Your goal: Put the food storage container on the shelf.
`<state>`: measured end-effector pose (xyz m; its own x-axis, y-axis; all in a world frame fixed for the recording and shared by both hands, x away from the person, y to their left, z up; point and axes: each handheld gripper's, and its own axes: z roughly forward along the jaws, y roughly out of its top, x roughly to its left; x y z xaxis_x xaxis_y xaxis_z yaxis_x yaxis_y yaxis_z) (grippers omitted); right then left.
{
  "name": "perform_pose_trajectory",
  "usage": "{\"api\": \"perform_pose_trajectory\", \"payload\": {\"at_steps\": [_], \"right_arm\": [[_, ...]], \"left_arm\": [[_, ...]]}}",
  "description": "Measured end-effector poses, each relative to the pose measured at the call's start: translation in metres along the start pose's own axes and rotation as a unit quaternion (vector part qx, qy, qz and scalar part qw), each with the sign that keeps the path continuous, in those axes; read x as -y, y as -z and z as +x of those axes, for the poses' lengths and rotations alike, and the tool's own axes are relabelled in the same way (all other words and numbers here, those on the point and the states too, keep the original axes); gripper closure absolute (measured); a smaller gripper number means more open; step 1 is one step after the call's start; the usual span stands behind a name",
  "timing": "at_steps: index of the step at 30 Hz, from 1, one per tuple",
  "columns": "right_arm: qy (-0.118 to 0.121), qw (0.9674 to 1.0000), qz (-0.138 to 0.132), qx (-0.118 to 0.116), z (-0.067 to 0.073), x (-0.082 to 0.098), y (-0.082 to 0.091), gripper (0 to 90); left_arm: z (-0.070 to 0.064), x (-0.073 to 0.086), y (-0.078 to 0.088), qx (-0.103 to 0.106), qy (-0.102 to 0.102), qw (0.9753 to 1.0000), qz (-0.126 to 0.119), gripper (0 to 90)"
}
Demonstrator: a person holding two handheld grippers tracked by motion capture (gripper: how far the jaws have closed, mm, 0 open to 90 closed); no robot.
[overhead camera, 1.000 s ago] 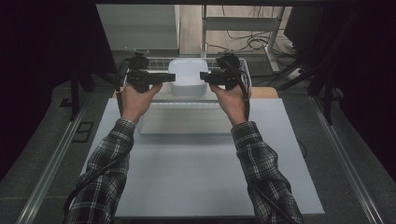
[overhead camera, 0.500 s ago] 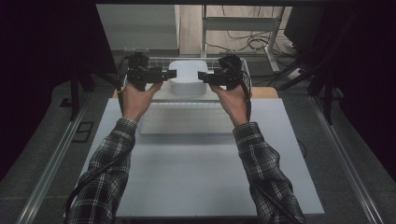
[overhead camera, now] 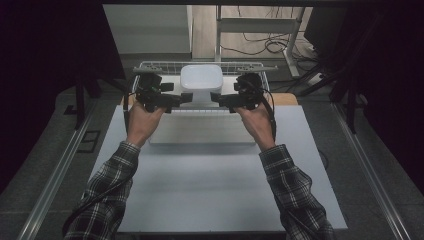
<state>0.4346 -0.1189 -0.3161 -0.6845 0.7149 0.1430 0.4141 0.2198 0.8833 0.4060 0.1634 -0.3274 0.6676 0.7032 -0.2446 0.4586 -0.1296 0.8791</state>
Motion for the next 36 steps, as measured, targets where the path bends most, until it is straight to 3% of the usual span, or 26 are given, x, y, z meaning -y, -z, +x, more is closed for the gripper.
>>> {"api": "perform_pose_trajectory", "payload": {"at_steps": [10, 24, 36], "right_arm": [[0.028, 0.9994, 0.000, -0.020, 0.011, 0.021, 0.019, 3.4], [0.067, 0.9967, 0.019, -0.041, 0.023, 0.057, 0.027, 2.8], [0.079, 0.9955, 0.029, -0.044, 0.025, 0.090, 0.027, 0.0]], "left_arm": [[-0.021, 0.028, 0.011, 0.009, -0.046, 0.9989, 0.001, 3.9], [-0.033, 0.068, 0.011, 0.025, -0.053, 0.9983, 0.005, 2.5], [-0.036, 0.107, 0.005, -0.003, -0.061, 0.9977, 0.029, 2.4]]}}
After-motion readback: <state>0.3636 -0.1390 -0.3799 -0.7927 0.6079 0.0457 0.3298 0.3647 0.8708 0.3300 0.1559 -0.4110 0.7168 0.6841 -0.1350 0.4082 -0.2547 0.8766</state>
